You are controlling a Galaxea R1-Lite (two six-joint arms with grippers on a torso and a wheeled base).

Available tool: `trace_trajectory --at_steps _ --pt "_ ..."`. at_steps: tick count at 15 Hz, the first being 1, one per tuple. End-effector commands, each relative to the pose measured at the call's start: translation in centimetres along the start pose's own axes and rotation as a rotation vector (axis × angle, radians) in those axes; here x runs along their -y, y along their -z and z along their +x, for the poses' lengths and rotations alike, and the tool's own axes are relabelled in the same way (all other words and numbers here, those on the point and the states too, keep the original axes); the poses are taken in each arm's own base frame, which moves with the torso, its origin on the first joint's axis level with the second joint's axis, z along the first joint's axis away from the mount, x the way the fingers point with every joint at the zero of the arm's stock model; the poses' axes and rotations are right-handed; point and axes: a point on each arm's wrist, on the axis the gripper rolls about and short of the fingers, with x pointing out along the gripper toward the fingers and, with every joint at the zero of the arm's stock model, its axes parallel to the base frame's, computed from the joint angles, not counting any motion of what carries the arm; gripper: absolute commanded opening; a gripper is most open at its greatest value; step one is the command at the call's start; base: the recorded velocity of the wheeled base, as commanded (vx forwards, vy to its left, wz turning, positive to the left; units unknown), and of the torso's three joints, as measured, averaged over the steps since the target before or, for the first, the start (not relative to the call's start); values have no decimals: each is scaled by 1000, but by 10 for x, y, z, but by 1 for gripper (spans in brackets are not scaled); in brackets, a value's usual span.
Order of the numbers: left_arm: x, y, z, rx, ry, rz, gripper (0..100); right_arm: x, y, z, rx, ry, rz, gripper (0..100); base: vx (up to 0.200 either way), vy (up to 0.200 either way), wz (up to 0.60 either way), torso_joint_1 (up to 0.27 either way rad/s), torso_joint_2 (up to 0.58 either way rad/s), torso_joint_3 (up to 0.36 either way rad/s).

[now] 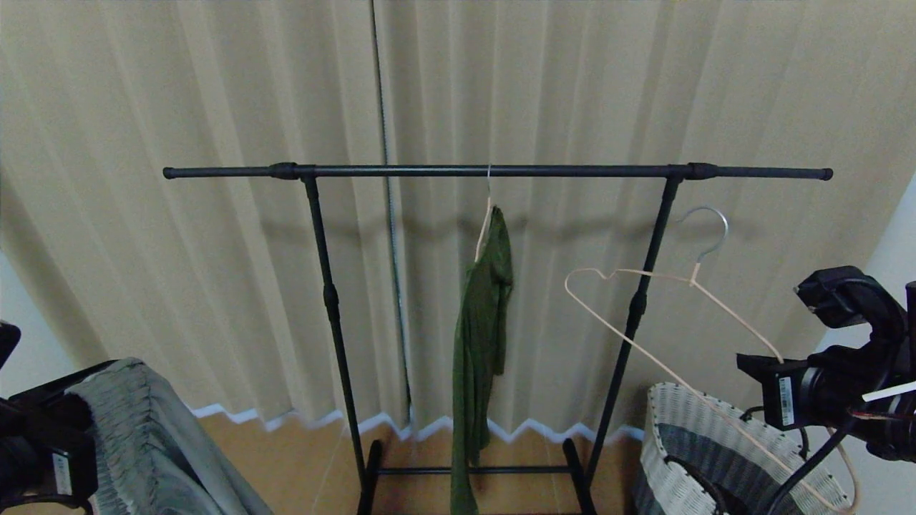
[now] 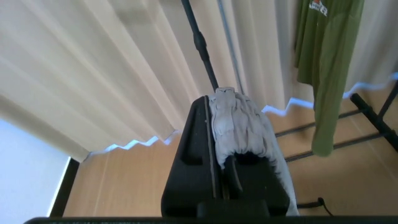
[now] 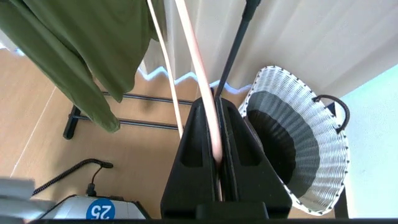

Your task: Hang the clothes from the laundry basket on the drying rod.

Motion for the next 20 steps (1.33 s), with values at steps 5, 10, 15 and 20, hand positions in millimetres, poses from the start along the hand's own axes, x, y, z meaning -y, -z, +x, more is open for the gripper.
trace_trajectory --at_steps 5,10,15,20 --pt "0 -19 29 -42 18 9 0 -20 -10 -4 98 -152 6 0 0 0 0 0 0 0" --pt "17 -63 87 -71 7 5 0 -69 -9 -1 83 -341 -29 0 0 0 0 0 0 0" --pt "33 -85 141 -117 -115 -104 0 -101 -6 -13 73 -475 -37 0 0 0 0 0 0 0" --pt "39 -87 165 -138 -165 -170 0 -125 -7 -21 59 -562 -28 0 0 0 0 0 0 0"
